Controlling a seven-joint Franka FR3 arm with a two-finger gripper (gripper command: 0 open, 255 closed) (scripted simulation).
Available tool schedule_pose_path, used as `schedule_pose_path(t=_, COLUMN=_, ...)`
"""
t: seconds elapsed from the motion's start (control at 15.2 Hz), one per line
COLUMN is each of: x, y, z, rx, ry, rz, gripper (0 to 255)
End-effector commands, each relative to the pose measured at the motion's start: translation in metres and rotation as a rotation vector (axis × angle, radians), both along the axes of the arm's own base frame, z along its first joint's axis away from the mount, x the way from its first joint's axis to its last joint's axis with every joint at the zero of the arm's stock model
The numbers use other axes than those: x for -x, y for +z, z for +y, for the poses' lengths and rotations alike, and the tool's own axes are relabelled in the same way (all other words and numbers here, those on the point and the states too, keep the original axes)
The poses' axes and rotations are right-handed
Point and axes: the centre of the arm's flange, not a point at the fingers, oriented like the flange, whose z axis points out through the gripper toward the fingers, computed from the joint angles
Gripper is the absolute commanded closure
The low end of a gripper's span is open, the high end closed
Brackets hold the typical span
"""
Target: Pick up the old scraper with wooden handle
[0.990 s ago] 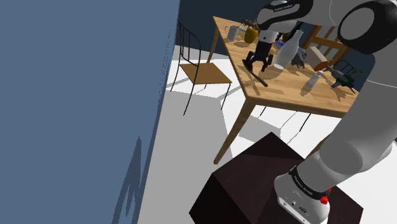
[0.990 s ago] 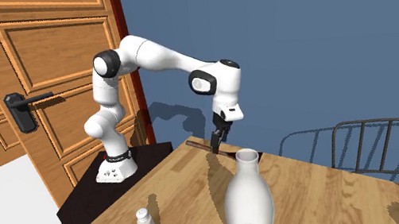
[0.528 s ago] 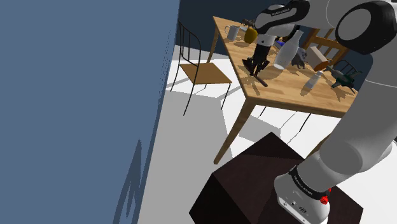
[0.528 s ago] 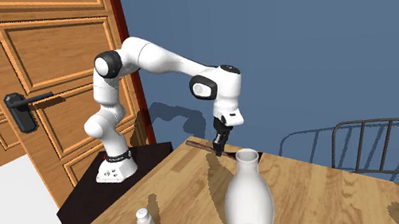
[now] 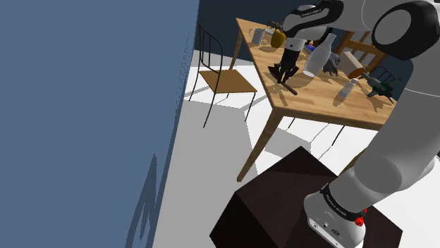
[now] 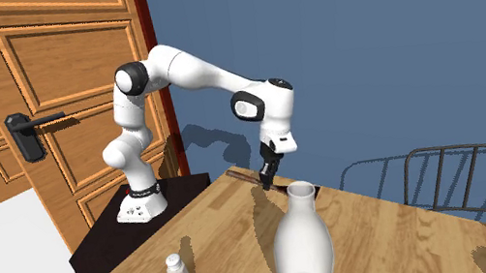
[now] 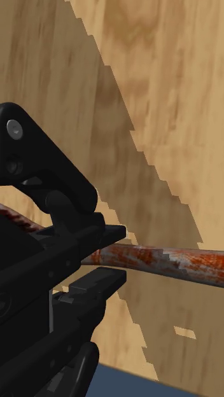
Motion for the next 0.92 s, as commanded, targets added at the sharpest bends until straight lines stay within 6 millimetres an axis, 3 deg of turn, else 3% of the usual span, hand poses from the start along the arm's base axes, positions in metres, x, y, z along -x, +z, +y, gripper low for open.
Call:
schedule_pose_path(t=0.0, x=0.001, y=0.008, z=0.000, rx=0.000, ry=0.000, rz=0.000, gripper=255)
schedule_pose_path(t=0.86, x=0.001, y=0.077, z=0.000, rx=0.000, ry=0.000, rz=0.000, gripper=255)
